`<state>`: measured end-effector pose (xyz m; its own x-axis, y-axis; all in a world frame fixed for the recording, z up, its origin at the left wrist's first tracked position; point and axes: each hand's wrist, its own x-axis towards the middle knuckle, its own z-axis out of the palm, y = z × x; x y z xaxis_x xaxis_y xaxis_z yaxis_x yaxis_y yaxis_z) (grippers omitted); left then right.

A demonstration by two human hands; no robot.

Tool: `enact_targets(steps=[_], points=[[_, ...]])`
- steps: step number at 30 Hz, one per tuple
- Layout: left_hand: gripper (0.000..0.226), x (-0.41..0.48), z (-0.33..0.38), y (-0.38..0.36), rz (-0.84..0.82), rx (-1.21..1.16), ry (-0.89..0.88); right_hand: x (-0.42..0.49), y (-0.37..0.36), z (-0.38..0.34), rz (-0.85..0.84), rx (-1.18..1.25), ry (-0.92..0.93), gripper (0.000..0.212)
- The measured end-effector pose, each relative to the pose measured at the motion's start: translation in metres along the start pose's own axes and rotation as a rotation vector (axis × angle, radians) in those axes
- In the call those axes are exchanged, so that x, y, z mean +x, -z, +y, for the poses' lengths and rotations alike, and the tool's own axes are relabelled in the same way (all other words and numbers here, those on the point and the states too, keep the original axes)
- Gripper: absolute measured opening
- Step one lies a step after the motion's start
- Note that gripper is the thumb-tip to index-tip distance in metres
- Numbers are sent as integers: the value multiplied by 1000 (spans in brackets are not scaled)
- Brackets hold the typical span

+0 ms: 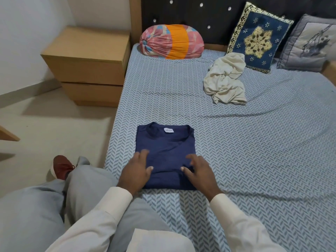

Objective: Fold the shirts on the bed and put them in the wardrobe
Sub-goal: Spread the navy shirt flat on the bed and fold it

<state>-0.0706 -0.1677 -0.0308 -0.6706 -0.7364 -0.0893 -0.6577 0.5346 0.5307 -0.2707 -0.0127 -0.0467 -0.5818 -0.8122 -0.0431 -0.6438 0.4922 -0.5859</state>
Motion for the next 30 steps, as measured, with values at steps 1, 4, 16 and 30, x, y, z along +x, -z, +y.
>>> enact_targets(steps=[1, 4, 16, 30], points=[[60, -1, 5, -4, -69, -41, -88, 1, -5, -2, -75, -11, 55, 45], [68, 0, 7, -16, -369, 79, -82, 6, -16, 1, -226, -156, 60, 49], [74, 37, 17, -14, -126, 231, -66, 93, -7, -44, 98, 9, 121, 25], [88, 58, 2, -19, -176, 214, 74, 129, -32, -47, -64, -340, 272, 37]])
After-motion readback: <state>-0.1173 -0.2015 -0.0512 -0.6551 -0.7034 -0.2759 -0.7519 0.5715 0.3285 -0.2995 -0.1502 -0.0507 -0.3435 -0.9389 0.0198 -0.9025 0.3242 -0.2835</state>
